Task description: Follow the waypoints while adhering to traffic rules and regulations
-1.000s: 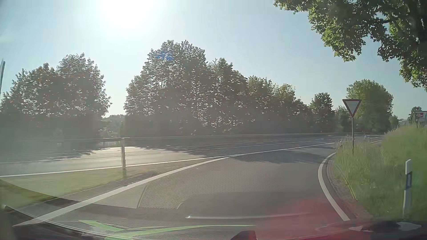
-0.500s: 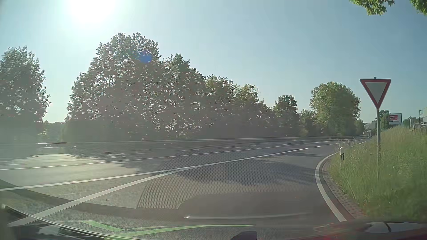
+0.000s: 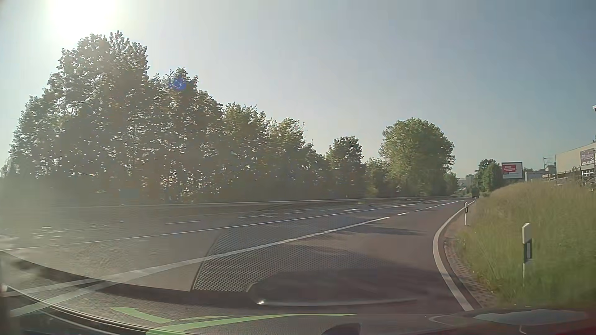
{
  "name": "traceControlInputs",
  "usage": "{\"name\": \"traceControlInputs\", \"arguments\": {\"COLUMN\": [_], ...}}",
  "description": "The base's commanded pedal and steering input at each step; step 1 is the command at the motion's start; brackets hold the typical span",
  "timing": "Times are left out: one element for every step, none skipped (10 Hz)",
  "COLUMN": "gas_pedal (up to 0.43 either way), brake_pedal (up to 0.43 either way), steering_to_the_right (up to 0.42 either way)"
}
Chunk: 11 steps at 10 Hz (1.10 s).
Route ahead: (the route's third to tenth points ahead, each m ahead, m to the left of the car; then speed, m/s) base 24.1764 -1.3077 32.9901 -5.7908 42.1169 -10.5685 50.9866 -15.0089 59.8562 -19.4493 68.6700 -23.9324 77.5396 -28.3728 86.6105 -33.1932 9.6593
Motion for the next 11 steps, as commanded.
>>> {"name": "traceControlInputs", "arguments": {"gas_pedal": [0.13,0.138,0.138,0.157,0.177,0.189,0.209,0.228,0.24,0.24,0.24], "brake_pedal": [0.0,0.0,0.0,0.0,0.0,0.0,0.0,0.0,0.0,0.0,0.0], "steering_to_the_right": [0.142,0.138,0.135,0.133,0.128,0.121,0.109,0.103,0.097,0.093,0.09]}}
